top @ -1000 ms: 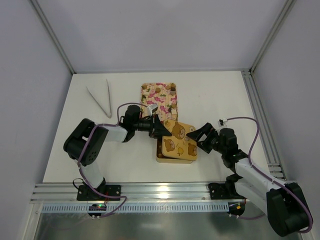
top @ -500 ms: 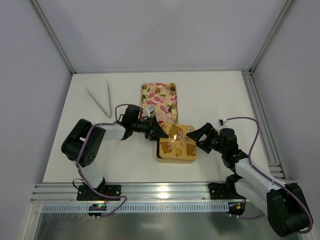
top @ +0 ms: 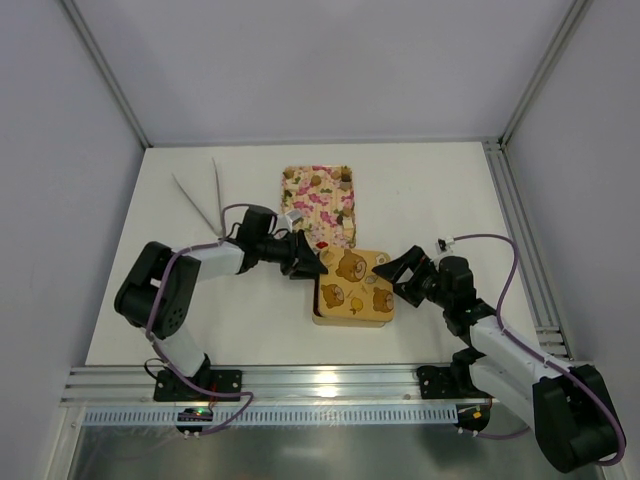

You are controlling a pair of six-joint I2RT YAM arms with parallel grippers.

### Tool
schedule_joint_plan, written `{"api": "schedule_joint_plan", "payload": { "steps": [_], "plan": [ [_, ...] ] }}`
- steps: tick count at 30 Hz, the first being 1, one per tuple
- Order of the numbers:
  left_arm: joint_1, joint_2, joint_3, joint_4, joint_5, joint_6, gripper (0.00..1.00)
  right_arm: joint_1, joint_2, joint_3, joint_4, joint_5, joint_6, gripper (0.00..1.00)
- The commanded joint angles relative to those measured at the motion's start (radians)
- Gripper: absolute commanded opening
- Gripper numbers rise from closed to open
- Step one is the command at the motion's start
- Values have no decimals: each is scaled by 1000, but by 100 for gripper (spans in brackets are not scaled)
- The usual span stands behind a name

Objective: Pack the chocolate

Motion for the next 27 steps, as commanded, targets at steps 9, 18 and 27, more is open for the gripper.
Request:
{"api": "schedule_joint_plan", "payload": {
  "steps": [9,18,27],
  "plan": [
    [29,-56,29,-96,-9,66,36,19,10,38,14,17,-20,100],
    [46,-73,46,-160,-18,111,36,53,13,89,-69,72,-58,100],
    [63,-103,52,-260,-61,144,37,75,39,156,-156,126,-112,100]
  ]
}}
